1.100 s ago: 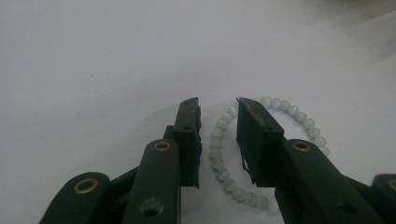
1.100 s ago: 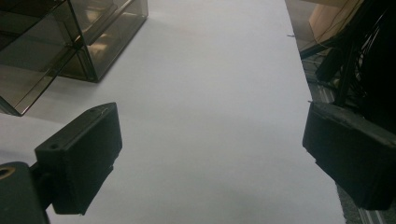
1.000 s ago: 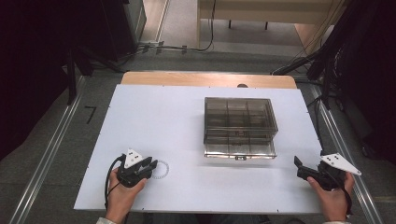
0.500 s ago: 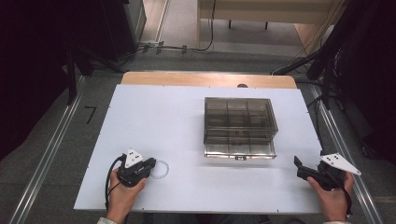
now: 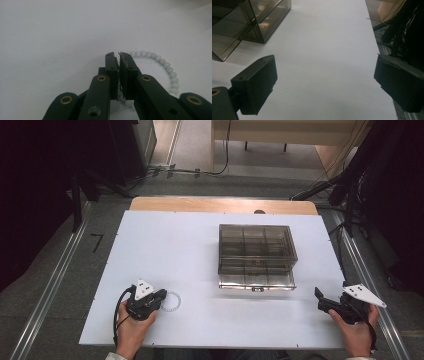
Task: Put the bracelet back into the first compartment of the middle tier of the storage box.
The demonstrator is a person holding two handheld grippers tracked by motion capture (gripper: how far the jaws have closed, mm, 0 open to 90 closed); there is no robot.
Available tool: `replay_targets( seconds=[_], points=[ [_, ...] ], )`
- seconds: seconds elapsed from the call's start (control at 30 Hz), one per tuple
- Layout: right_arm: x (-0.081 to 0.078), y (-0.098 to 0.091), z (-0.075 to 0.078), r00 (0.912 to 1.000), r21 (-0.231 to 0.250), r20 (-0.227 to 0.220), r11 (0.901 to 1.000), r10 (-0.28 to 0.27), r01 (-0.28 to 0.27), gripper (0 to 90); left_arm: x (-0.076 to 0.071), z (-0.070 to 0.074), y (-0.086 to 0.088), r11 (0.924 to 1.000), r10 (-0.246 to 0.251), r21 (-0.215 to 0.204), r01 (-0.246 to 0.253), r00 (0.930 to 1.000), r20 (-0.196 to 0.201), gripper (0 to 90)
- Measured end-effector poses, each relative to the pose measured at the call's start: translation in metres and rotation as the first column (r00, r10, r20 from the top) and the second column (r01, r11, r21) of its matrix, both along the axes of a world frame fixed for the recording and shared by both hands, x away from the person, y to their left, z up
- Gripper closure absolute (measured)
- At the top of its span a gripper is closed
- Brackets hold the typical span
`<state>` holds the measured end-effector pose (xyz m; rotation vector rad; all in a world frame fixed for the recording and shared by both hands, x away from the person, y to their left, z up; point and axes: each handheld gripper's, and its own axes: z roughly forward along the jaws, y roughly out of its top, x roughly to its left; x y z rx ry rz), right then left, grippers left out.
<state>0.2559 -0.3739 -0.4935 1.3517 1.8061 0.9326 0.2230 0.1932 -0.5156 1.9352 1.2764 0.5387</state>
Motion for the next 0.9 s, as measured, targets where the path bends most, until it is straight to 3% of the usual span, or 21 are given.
replay_targets(
  seconds=[0.33,0.6,0.9],
  points=[
    [-0.001,-0.001,0.001,1.0000,0.011,0.000,0.9999,-0.004,0.004,3.3,0.000,0.001,0.005,0.9993,-0.003,-0.037,0.003,0.9999,-0.012,86.5],
    [-0.001,-0.001,0.001,1.0000,0.011,0.000,0.9999,-0.003,0.003,3.3,-0.005,0.008,0.011,0.9964,0.014,-0.083,-0.014,0.9999,0.008,86.5],
    [0.000,-0.001,0.000,1.0000,0.009,-0.001,1.0000,-0.003,0.003,3.3,-0.011,0.015,0.008,0.9930,-0.004,-0.118,0.008,0.9995,0.032,86.4]
  ],
)
